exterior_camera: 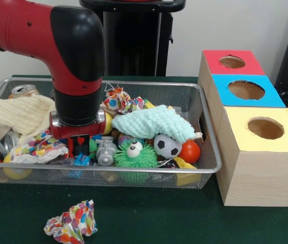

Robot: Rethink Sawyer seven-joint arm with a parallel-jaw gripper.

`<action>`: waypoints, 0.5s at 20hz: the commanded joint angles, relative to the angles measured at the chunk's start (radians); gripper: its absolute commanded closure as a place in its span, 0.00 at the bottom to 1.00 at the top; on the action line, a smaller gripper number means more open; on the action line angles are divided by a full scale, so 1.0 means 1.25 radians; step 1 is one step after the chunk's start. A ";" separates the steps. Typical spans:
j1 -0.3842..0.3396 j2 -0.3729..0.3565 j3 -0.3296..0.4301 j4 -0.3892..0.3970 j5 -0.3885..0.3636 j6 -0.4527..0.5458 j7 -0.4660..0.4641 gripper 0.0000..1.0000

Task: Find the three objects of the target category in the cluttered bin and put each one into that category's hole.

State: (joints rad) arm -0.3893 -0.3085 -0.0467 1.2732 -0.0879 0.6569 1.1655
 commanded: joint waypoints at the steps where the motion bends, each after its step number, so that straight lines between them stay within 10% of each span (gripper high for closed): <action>1: -0.010 0.032 0.039 -0.025 0.022 -0.032 0.152 1.00; 10: 0.010 -0.079 0.008 0.005 0.033 0.091 0.152 1.00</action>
State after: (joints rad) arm -0.3872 -0.3234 -0.0477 1.2742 -0.0879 0.6735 1.1655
